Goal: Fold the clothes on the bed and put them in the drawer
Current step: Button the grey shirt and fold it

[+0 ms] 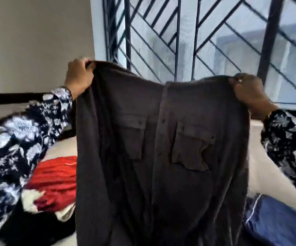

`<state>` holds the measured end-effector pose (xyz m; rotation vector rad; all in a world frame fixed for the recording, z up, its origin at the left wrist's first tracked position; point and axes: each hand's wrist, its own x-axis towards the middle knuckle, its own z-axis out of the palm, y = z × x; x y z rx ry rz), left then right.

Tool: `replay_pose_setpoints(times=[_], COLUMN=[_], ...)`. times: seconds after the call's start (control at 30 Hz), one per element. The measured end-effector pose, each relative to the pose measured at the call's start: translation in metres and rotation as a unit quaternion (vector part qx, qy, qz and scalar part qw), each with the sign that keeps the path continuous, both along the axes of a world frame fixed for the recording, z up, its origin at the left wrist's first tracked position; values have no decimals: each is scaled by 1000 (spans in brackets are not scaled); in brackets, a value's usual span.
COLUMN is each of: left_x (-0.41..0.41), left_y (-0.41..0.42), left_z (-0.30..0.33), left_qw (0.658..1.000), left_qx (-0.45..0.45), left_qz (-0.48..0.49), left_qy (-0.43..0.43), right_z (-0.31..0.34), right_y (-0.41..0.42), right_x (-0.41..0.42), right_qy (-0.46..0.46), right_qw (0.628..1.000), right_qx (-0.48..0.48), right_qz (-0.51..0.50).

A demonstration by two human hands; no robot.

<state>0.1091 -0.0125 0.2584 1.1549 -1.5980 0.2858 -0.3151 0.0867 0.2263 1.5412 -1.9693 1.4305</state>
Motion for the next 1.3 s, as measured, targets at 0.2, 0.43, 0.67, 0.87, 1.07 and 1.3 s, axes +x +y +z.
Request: replay_pose_setpoints(times=[0.2, 0.43, 0.67, 0.87, 1.07, 1.3], left_x=[18, 23, 30, 37, -14, -103], left_y=[47, 81, 105, 95, 111, 154], left_z=[111, 150, 155, 145, 124, 98], left_qw=[998, 991, 994, 991, 987, 907], left_qx=[-55, -26, -37, 58, 150, 281], left_qz=[32, 40, 33, -3, -54, -264], left_qy=[18, 125, 96, 124, 21, -168], right_z=[110, 158, 178, 174, 151, 135], right_y=[25, 63, 95, 96, 85, 72], right_x=[14, 45, 54, 49, 66, 132], right_qy=[15, 25, 104, 89, -34, 88], right_qw=[993, 978, 973, 992, 991, 962], right_qx=[-116, -204, -182, -72, 19, 85], right_qz=[7, -25, -96, -55, 126, 245])
